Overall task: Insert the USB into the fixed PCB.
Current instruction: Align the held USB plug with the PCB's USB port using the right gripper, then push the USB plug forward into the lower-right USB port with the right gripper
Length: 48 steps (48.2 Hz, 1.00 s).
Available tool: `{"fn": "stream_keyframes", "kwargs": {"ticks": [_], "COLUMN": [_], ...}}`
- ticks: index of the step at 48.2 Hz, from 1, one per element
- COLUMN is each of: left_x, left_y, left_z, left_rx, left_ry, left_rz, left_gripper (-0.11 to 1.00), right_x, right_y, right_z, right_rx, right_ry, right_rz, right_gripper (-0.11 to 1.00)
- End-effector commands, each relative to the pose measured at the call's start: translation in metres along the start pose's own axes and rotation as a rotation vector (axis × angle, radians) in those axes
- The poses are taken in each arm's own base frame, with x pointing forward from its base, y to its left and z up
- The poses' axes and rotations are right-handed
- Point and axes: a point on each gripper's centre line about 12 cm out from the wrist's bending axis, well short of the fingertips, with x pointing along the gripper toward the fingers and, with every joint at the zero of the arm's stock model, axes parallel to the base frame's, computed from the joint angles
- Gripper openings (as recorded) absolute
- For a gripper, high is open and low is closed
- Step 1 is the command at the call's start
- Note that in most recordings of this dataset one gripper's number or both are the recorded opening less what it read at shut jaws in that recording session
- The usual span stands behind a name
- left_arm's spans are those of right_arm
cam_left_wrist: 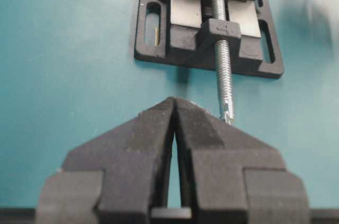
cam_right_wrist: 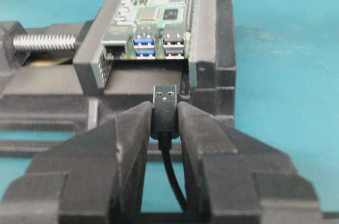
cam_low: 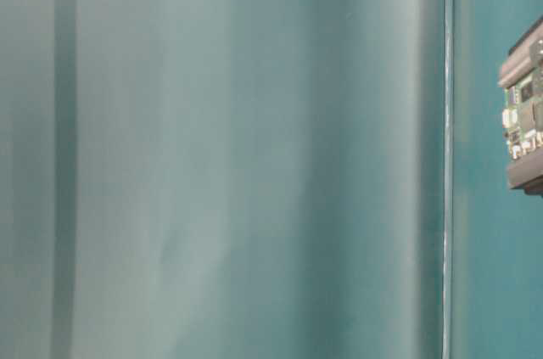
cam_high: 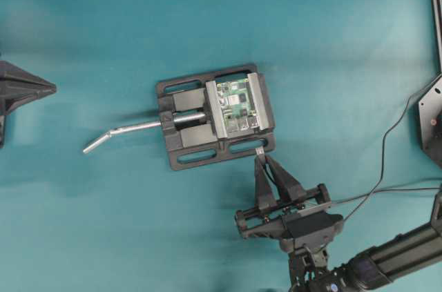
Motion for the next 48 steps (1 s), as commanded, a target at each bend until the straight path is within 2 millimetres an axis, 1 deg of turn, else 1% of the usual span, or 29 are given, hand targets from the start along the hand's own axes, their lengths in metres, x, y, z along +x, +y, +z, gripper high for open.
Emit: {"fn": "stream_keyframes", "kwargs": {"ticks": [1,17,48], "left_x": [-0.0004,-0.0004,-0.0004], "left_y": [-0.0020,-0.0018,-0.0018], "left_z": [0.0116,0.0117,0.0117], "left_rx": [0.000,-0.002,-0.002], "left_ry": [-0.026,-0.026,-0.026], "left_rz": [-0.003,-0.002,-0.002], "left_gripper": [-0.01,-0.01,-0.01], "right_x": [0.0021,0.0065,0.0114], "right_y": [0.0081,0.0123,0.0136], "right_z": [0.0101,0.0126,0.0171], "right_rx": [0.030,0.042,0.040], "right_ry": [-0.005,-0.010,-0.032], "right_rz": [-0.004,-0.012,-0.015], "right_gripper": [0.21,0.21,0.21]}}
